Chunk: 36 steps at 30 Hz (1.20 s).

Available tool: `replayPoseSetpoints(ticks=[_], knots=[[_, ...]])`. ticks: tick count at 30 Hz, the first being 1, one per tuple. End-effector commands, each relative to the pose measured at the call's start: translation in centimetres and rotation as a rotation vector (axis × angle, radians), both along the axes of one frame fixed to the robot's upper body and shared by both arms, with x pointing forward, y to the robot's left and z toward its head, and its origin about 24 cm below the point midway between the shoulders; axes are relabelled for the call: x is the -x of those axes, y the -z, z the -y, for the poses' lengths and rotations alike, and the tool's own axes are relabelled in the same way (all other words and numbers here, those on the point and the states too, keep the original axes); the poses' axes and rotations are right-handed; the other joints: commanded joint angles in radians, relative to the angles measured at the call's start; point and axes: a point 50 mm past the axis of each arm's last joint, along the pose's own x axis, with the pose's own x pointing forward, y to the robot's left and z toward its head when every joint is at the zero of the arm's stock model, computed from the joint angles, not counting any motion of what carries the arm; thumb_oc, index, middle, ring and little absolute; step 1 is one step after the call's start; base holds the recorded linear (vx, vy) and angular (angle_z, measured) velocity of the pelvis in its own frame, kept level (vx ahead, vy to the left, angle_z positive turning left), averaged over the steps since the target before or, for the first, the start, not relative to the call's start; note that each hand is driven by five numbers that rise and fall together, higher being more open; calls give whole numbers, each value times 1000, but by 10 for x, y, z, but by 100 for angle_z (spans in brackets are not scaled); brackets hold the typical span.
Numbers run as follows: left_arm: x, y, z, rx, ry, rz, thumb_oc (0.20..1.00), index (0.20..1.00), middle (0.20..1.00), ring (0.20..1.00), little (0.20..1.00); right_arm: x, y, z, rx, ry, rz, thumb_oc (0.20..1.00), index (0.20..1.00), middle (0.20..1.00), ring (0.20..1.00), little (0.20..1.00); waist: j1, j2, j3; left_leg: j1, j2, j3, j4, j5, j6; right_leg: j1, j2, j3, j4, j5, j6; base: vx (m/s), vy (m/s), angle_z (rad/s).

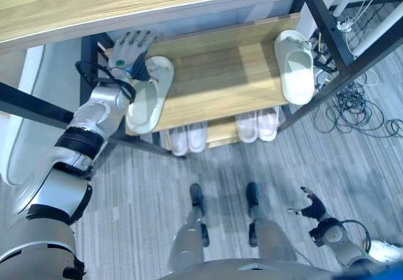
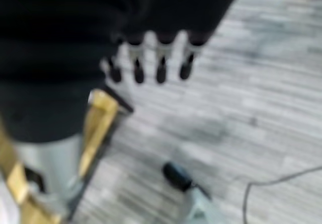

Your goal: Arrange the slippers neatly on the shoe rack.

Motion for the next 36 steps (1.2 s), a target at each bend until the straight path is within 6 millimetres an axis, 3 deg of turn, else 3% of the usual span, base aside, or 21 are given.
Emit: replayPoseSetpoints(ticks=[1, 13, 30, 36], knots=[[5, -21, -16, 37, -41, 90, 1000, 1000, 1000, 1000, 1000, -4, -4, 0, 17, -25, 23, 1000, 1000, 1000, 1000, 1000, 25, 17, 7, -26, -10, -64, 12, -42, -29, -45, -82, -14, 75, -98, 73, 0, 0, 0], [16, -17, -33, 37, -80, 89, 1000, 1000, 1000, 1000, 1000, -2, -1, -2, 13, -20, 8, 1000, 1000, 1000, 1000, 1000, 37, 17, 6, -25, -12, -63, 12, -43, -27, -44, -81, -17, 81, -102, 72, 0, 0, 0], [18, -17, -34, 38, -76, 104, 1000, 1000, 1000, 1000, 1000, -6, -2, -3, 19, -27, 13, 1000, 1000, 1000, 1000, 1000, 48, 18, 13, -33, -13, -72, 12, -41, -26, -51, -81, -17, 84, -103, 72, 0, 0, 0], [10, -10, -33, -10, -120, 81, 1000, 1000, 1000, 1000, 1000, -11, -5, -2, 38, -34, 34, 1000, 1000, 1000, 1000, 1000, 51, 23, 27, -51, -12, -76, 12, -38, -25, -62, -81, -21, 81, -97, 76, 0, 0, 0]])
